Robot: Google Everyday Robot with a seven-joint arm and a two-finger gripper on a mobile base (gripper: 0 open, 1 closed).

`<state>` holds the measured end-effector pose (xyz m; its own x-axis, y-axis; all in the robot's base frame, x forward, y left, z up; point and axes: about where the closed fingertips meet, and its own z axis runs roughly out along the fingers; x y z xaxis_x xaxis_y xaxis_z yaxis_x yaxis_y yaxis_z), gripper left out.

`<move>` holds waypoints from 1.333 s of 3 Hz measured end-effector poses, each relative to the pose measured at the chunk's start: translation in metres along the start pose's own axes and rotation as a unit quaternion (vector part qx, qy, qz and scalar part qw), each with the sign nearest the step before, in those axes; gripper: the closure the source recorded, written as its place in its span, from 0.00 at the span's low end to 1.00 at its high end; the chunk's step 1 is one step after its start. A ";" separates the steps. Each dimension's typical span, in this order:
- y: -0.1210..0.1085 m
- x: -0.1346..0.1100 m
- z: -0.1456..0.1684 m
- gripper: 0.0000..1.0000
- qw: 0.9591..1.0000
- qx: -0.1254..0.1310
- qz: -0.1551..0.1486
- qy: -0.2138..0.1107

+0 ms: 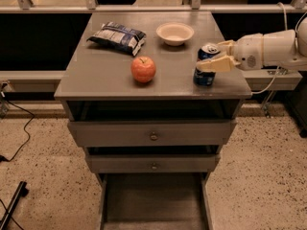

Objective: Pick pepsi can from bottom drawer and place on counter

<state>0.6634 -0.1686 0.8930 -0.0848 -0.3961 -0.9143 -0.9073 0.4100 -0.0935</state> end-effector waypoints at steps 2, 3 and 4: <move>0.013 -0.018 -0.008 0.00 0.999 -0.030 -0.025 0.000; 0.019 -0.029 -0.014 0.00 0.997 -0.056 -0.046 -0.004; 0.009 -0.024 -0.025 0.00 0.994 -0.035 -0.103 0.004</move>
Offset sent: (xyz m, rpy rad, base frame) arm -0.0299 -0.0001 0.0367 -0.0351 -0.0238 0.1062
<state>0.6468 -0.1757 0.9239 0.1021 -0.4722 -0.8756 -0.9325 0.2612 -0.2496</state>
